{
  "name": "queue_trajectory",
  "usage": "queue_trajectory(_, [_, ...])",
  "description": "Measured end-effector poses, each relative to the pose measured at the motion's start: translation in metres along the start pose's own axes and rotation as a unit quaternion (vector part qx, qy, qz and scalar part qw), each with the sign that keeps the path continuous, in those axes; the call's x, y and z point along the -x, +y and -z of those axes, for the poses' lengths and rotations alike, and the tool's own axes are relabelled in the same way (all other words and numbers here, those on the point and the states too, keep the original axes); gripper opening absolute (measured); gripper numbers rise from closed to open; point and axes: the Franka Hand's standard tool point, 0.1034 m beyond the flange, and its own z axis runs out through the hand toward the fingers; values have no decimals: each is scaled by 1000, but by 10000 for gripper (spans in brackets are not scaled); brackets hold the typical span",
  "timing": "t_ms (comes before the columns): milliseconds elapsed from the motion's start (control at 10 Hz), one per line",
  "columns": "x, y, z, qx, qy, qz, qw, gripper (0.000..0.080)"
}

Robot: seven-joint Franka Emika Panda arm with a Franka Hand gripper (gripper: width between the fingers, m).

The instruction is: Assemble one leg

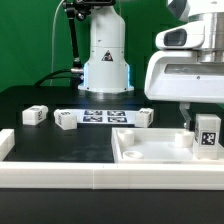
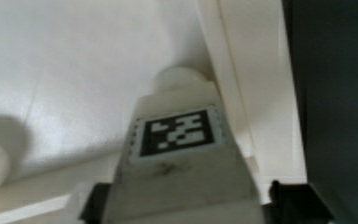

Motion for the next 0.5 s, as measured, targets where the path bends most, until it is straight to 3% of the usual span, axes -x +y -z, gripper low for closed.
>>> queue_trajectory(100, [0,0,0,0,0,-5,1000,290])
queue_trajectory(400, [-2,4,0,1,1,-26,1000,290])
queue_trajectory(500, [-5,12,-1,4,5,-83,997,290])
